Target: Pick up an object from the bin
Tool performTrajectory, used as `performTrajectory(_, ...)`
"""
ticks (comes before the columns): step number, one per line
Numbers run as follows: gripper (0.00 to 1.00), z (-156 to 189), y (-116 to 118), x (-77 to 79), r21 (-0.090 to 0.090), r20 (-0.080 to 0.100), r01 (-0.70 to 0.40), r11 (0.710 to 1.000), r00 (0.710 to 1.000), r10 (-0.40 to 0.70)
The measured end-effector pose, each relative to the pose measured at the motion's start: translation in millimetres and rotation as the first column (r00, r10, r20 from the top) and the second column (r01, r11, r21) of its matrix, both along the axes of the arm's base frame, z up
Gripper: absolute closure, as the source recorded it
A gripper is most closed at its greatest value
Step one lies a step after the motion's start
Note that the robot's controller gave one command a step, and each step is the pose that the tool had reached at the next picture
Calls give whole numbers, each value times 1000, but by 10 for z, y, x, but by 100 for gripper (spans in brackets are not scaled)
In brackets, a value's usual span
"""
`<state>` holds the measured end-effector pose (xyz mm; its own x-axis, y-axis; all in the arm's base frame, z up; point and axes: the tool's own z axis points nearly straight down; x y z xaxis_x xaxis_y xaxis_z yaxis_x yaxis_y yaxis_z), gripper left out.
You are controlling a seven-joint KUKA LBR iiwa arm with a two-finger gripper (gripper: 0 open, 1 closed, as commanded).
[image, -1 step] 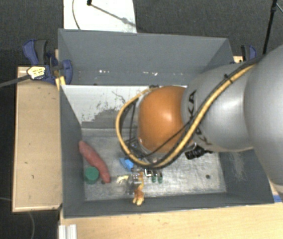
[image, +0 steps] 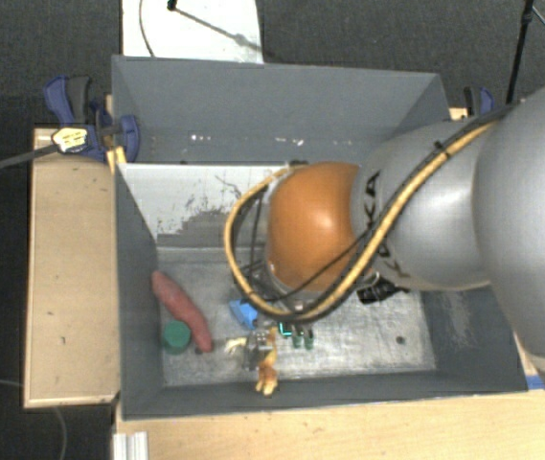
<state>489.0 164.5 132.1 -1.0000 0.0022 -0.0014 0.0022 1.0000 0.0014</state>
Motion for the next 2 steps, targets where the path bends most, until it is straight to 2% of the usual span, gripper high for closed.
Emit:
performTrajectory(1,0,-352,-164,518,2,3,-23,1000,1000,23)
performTrajectory(2,100,-555,7,431,6,36,71,997,997,-71)
